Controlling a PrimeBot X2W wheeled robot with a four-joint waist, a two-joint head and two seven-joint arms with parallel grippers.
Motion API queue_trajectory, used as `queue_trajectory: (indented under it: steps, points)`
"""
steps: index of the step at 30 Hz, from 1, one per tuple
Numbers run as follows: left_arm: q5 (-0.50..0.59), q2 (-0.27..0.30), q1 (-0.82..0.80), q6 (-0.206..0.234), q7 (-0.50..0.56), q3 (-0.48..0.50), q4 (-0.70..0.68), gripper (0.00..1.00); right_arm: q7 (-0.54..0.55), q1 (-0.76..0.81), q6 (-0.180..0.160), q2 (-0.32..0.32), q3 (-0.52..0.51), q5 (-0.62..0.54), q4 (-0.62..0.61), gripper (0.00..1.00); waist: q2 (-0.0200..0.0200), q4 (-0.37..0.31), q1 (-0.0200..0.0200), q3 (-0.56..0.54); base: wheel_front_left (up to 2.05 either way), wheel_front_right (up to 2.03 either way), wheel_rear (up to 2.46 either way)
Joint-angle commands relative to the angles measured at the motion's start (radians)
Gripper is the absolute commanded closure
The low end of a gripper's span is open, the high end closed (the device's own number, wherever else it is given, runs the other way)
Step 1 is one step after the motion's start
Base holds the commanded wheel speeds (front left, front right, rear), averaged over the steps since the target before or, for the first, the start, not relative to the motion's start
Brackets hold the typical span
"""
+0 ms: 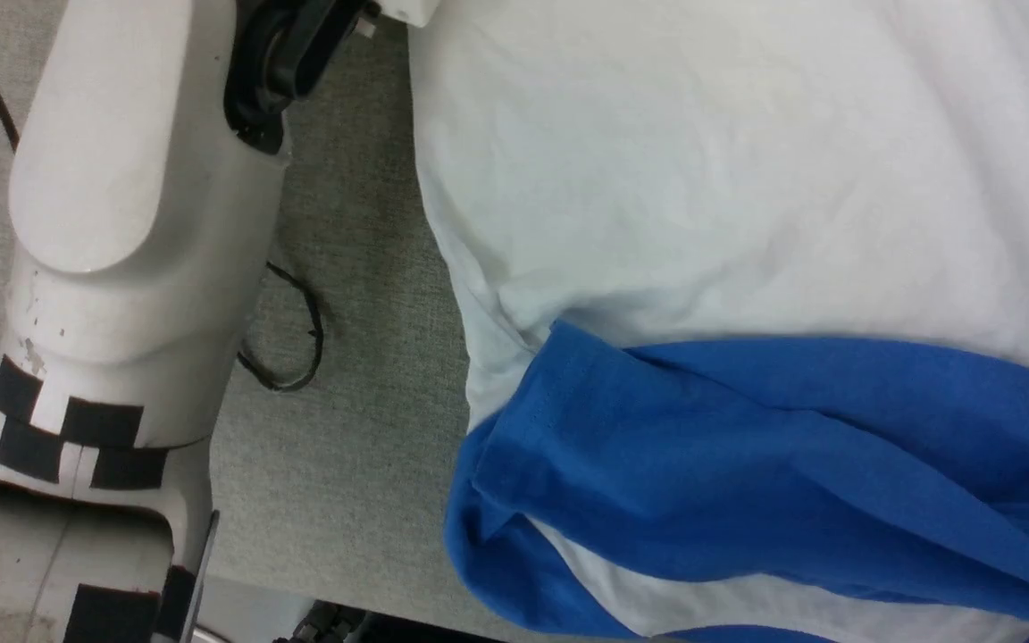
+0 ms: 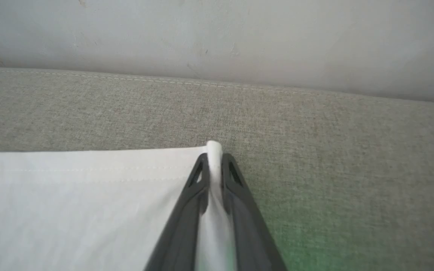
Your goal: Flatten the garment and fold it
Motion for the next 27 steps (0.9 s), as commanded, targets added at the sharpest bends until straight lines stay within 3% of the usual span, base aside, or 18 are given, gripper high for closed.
queue_trajectory:
  steps: [1, 15, 27]
  points:
    - [-0.003, 0.002, 0.006, -0.006, 0.002, -0.008, 0.028, 1.0, -0.013, -0.01, -0.001, 0.003, -0.003, -0.01, 0.008, 1.0, 0.0, 0.0, 0.0, 0.002, 0.0, 0.0, 0.0]
    - [-0.035, 0.025, 0.014, -0.022, -0.208, 0.067, 0.011, 1.0, -0.152, 0.033, -0.001, -0.061, 0.034, 0.148, -0.02, 1.0, 0.0, -0.029, 0.0, -0.08, 0.0, 0.0, 0.0]
    - [-0.084, 0.081, 0.251, -0.079, -0.286, 0.067, -0.186, 1.0, -0.209, 0.335, -0.001, -0.09, -0.03, 0.368, -0.183, 1.0, 0.0, -0.046, 0.0, -0.285, 0.0, 0.0, 0.0]
